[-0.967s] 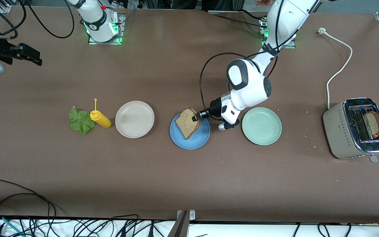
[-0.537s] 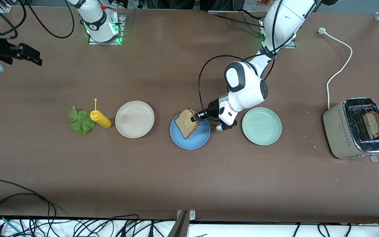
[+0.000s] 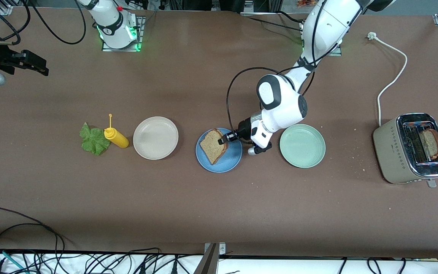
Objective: Make sandwich in blue plate with both arms
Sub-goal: 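Lower the bread onto the blue plate and open the left gripper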
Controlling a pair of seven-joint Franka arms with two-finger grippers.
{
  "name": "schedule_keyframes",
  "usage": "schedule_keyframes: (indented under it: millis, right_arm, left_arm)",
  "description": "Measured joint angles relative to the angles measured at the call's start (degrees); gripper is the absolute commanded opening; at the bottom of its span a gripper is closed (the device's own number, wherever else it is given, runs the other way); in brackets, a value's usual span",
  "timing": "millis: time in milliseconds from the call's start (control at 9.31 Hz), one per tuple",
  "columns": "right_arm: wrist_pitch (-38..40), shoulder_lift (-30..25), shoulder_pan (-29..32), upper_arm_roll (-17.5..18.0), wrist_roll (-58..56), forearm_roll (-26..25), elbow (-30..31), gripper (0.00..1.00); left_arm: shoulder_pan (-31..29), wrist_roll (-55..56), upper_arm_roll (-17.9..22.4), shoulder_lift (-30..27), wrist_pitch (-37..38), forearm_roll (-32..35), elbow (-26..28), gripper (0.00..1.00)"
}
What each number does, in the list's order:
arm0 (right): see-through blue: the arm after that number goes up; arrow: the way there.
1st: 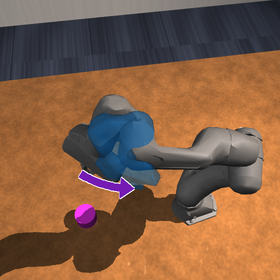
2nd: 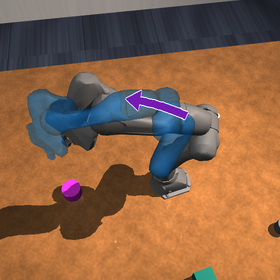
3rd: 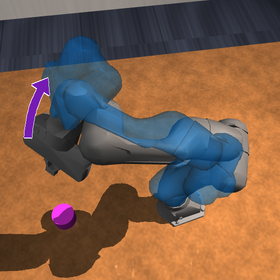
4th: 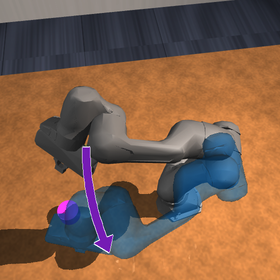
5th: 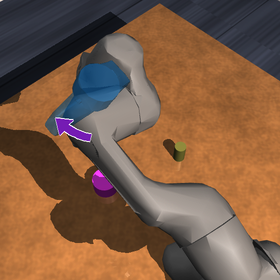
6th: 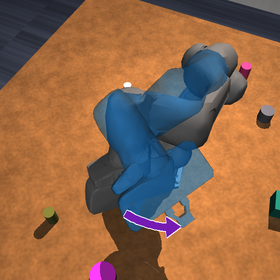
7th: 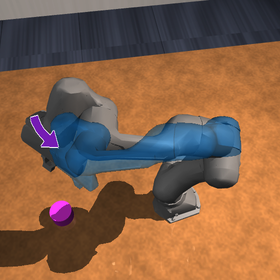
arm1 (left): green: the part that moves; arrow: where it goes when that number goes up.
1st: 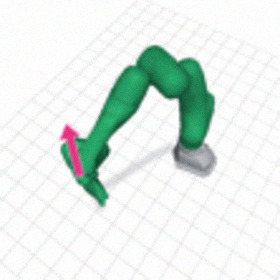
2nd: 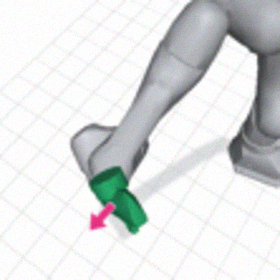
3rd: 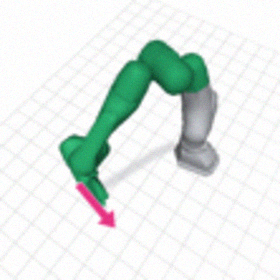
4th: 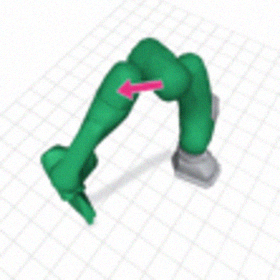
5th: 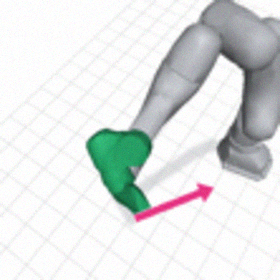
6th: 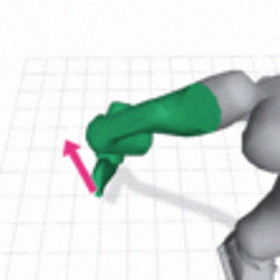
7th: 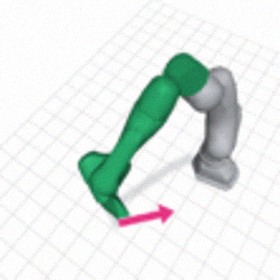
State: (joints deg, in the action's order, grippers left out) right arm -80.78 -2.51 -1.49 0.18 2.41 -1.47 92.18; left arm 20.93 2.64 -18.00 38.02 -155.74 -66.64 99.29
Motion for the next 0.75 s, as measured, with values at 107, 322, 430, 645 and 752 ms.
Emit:
schedule_keyframes:
  millis: [107, 322, 430, 645, 752]
  right_arm:
    - [0.03, 0.0, 0.0, 0.0, 0.0, 0.0, 0.0, 1.0]
    - [0.07, 0.0, 0.0, 0.0, 0.0, 0.0, 0.0, 1.0]
    - [0.07, 0.0, 0.0, 0.0, 0.0, 0.0, 0.0, 1.0]
    - [0.22, 0.04, 0.0, 0.0, 0.0, 0.0, 0.03, 1.0]
    - [0.57, 0.2, 0.0, 0.0, 0.02, 0.0, 0.05, 1.0]
  left_arm:
    - [0.01, 0.0, 0.01, 0.14, -0.03, 0.0, -0.17, 0.47]
    - [0.03, 0.0, 0.02, 0.19, -0.1, 0.0, -0.32, 0.61]
    - [0.06, 0.0, 0.02, 0.19, -0.11, 0.0, -0.35, 0.72]
    - [0.07, -0.09, 0.04, 0.2, -0.15, 0.0, -0.37, 1.0]
    - [0.08, -0.18, 0.1, 0.21, -0.17, 0.0, -0.38, 1.0]
